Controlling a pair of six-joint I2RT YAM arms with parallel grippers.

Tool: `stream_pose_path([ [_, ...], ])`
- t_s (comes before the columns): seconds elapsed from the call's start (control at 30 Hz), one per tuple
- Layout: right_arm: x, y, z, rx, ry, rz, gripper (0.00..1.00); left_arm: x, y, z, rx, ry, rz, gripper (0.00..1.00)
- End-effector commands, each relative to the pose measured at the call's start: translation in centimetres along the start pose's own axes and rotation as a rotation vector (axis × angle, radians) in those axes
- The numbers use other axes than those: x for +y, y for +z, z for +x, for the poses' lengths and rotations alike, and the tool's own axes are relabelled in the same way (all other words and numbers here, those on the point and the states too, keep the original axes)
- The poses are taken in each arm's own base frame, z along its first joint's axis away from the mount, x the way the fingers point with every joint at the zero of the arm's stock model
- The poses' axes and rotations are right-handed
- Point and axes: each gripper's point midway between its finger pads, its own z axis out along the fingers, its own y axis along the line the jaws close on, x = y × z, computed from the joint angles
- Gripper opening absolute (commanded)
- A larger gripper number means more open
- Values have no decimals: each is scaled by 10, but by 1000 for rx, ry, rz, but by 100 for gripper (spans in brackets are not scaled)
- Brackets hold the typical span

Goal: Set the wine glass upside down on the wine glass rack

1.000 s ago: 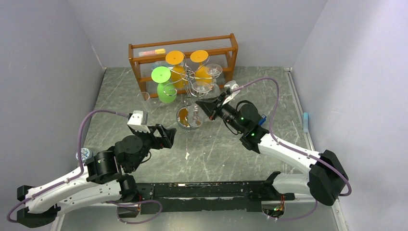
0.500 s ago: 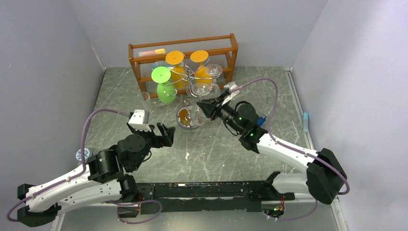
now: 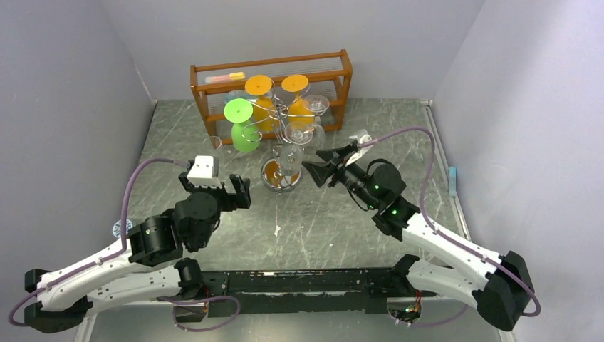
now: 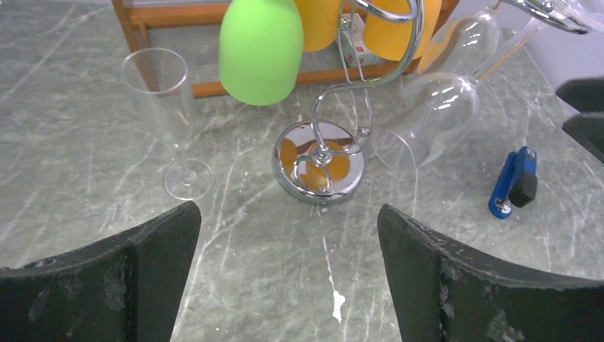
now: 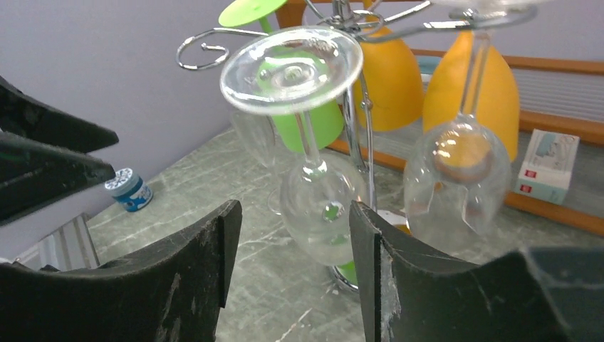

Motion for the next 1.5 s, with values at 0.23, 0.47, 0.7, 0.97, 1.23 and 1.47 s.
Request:
stream_pose_path([
  [0.23,-26,-49,16,34,80,168,65,43,-17,-42,-75,23,-176,98],
  [0.47,-31,-59,15,46,115,220,66,49,-26,-57,-93,4,-172,98],
  [0.7,-30,-65,14,47,157,229,67,36,-17,-25,19,63,-157,91],
  [0.97,-19,-63,16,73,198,182,67,11,19,19,197,198,-156,93],
  [1.23,-8,-67,16,61,231,124,67,46,68,31,272,101,-180,80],
  [1.47,-15,-73,19,57,283,176,68,92,84,8,201,-97,-368,77],
])
